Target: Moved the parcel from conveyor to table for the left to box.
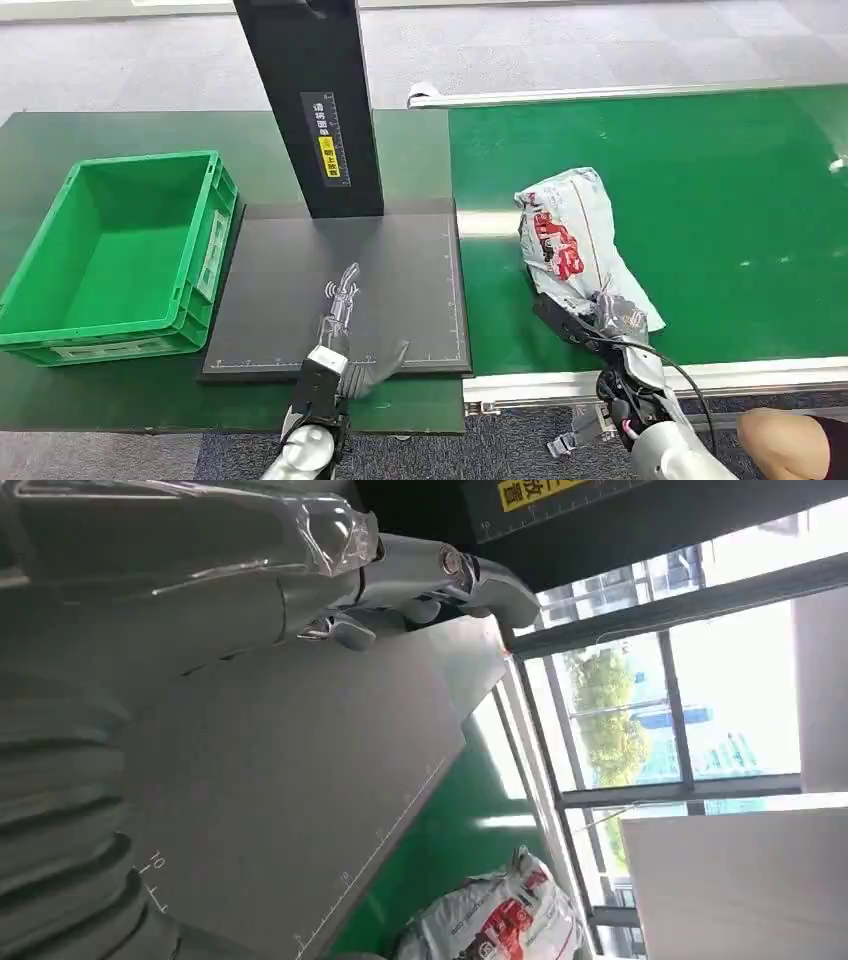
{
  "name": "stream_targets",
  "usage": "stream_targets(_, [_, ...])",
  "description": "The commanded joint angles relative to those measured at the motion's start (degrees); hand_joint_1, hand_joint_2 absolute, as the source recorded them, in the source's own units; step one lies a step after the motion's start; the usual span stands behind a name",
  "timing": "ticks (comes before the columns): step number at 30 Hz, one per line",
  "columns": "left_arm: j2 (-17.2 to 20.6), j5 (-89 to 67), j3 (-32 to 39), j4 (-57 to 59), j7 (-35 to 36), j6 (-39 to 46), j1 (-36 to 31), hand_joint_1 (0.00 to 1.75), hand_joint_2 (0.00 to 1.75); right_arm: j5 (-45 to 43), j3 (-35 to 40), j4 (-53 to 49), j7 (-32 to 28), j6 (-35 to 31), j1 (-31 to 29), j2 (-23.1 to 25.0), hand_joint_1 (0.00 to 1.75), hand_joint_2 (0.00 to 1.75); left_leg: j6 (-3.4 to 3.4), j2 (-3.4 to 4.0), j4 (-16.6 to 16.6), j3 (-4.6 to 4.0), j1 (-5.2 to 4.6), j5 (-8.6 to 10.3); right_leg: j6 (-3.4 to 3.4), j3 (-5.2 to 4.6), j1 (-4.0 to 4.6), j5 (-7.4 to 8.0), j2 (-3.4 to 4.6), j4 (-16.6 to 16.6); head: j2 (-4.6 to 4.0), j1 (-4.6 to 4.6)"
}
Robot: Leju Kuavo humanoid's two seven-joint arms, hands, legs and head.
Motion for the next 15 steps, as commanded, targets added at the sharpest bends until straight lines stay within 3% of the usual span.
stream_targets(1, [1.4,1.1,-1.9,3.7,-0.2,1.3,-1.8,0.0,1.75,-2.0,-3.4,2.8,-3.9,-3.1,0.2,1.0,1.75,1.75,0.01,-0.05,-0.1,0.09,-0.01,0.0,-0.01,0.11,0.0,-0.01,-0.05,-0.1,-0.02,0.0])
stream_targets(3, [2.0,0.9,-1.1,2.7,-0.2,3.3,-1.8,0.0,1.75,-5.1,-5.9,0.8,-8.5,-6.7,0.1,2.0,1.75,1.75,0.01,-0.04,-0.1,0.12,0.0,0.0,-0.02,0.14,0.0,-0.01,-0.04,-0.1,-0.02,0.02])
stream_targets(6, [3.8,-0.6,2.9,-2.3,0.0,7.4,-1.0,0.0,1.75,-12.8,-7.4,-14.0,-18.1,-9.6,3.6,4.3,1.75,1.75,0.0,0.12,-0.1,0.08,-0.02,-0.02,-0.04,0.02,-0.01,0.02,0.14,0.0,-0.02,0.0])
stream_targets(7, [4.5,-1.3,4.4,-4.5,0.8,7.1,-0.4,0.0,1.75,-14.8,-5.3,-26.1,-15.7,-5.7,8.2,4.5,1.75,1.75,-0.01,0.14,0.0,-0.01,-0.01,0.0,-0.04,-0.06,-0.01,0.04,0.16,0.0,-0.02,0.02])
stream_targets(8, [4.7,-1.7,5.1,-5.3,1.3,6.5,0.0,0.0,1.75,-15.0,-3.7,-31.9,-13.0,-3.2,10.7,4.1,1.75,1.75,-0.02,0.24,-0.1,0.05,-0.02,-0.03,-0.06,-0.05,-0.02,0.03,0.27,0.0,0.0,0.02])
stream_targets(11, [4.5,-2.0,5.3,-5.3,1.2,6.5,0.1,0.0,1.75,-15.8,-3.4,-32.6,-13.2,-3.4,11.2,4.0,1.75,1.75,-0.01,0.11,-0.1,0.07,-0.01,-0.02,-0.06,0.03,0.01,0.0,0.12,0.0,0.0,0.0])
stream_targets(12, [4.6,-3.5,6.5,-6.1,0.6,9.2,0.5,0.0,1.75,-20.6,-2.5,-38.0,-17.7,-3.7,13.5,4.1,1.75,1.75,0.0,0.02,-0.1,0.07,-0.01,-0.01,-0.05,0.06,0.01,-0.01,0.05,0.0,0.0,0.0])
stream_targets(15, [6.5,-4.5,10.3,-9.8,1.3,10.7,1.8,0.0,1.75,-23.4,3.9,-60.4,-14.7,1.6,23.8,1.7,1.75,1.75,0.01,-0.02,-0.1,-0.01,-0.01,-0.02,-0.03,-0.01,0.0,-0.03,0.01,0.0,-0.02,0.0])
